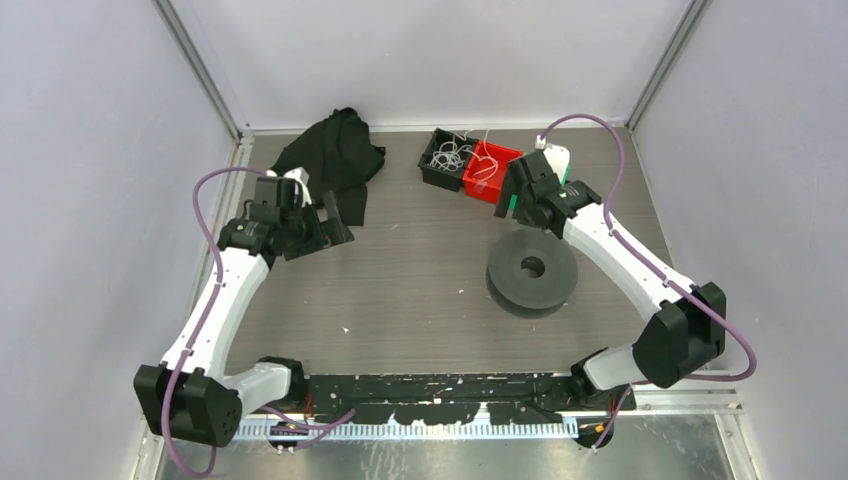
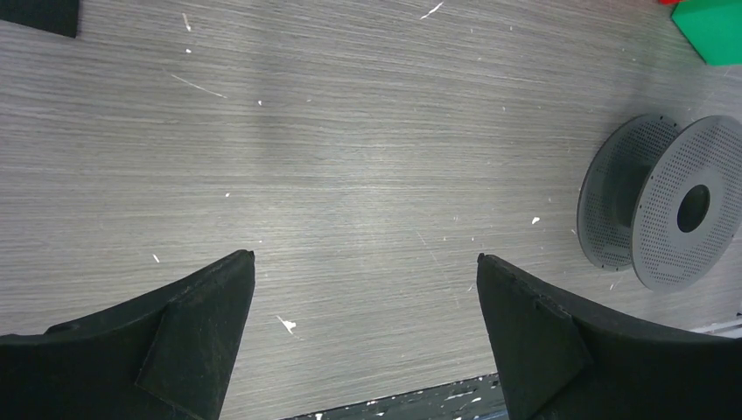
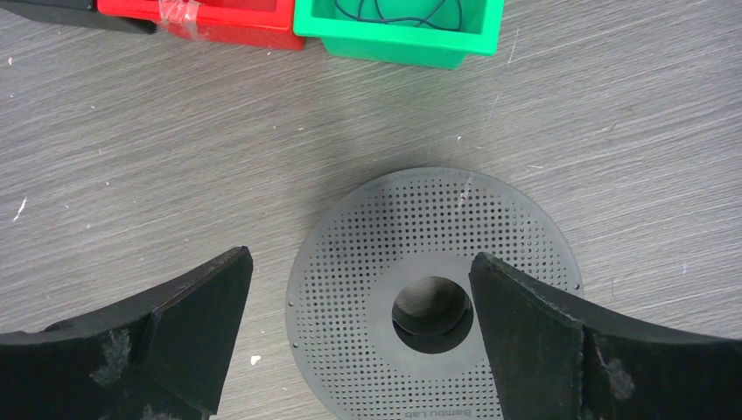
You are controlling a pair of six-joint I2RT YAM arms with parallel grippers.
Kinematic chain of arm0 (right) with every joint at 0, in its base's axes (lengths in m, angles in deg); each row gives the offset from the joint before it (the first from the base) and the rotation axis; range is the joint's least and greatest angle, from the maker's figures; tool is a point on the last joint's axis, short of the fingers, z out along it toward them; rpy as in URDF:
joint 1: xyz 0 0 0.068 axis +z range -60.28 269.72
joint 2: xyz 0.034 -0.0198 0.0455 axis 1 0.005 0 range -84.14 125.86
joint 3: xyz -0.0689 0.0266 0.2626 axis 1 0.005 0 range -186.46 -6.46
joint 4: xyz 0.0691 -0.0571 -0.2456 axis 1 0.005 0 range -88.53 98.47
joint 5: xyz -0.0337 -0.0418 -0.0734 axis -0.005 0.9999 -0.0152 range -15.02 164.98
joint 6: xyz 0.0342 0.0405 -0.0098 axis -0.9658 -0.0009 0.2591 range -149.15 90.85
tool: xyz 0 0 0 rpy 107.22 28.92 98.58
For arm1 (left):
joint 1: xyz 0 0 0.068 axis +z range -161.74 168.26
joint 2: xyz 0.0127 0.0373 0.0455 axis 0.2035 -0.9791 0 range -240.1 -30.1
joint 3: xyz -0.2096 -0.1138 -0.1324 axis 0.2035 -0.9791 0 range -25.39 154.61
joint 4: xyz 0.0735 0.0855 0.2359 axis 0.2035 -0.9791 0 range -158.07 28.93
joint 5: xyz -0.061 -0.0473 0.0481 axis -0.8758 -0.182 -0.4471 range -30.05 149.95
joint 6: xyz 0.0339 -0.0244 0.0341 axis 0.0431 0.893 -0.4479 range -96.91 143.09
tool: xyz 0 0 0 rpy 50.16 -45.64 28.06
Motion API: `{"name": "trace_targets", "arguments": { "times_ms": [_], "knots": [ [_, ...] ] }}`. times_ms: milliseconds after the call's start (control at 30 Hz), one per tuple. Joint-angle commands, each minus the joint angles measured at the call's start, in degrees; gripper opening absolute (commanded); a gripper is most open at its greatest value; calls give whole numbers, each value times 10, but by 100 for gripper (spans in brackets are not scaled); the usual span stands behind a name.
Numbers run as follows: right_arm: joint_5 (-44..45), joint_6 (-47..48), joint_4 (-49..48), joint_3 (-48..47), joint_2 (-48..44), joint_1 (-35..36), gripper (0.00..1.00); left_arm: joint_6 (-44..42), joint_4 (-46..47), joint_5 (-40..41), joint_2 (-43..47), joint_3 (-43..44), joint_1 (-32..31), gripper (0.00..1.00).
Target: Wrap the cables
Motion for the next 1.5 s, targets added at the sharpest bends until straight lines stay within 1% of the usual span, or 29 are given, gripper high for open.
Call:
{"name": "trace_targets", "arguments": {
  "times_ms": [0,433,500,600,700,833,967,1100,1200,1300,1467],
  "knots": [
    [11,15,-15,6,-24,1,100,-8,32,-13,22,-3,2,100],
    [21,37,-5,21,-39,6,100,-10,30,-21,19,-5,2,100],
    [46,56,3,15,-32,28,100,-12,27,-26,15,-4,2,100],
    [128,83,41,-13,-3,90,100,-13,28,-40,10,-7,2,100],
    [177,91,81,-35,30,143,100,-12,35,-52,6,-12,1,100],
    [213,83,123,-49,65,204,100,-6,31,-40,8,-7,2,100],
    [240,66,166,-66,113,258,100,-3,9,-30,-4,23,2,100],
    [267,35,223,-83,166,282,100,-2,-28,-20,-31,73,9,100],
    [265,22,240,-77,191,285,100,-1,-40,-24,-42,98,21,100],
    [263,16,250,-69,209,285,99,3,-42,-24,-48,112,28,100],
    [274,11,258,-48,236,285,95,6,-39,-28,-59,113,39,100]
  ]
}}
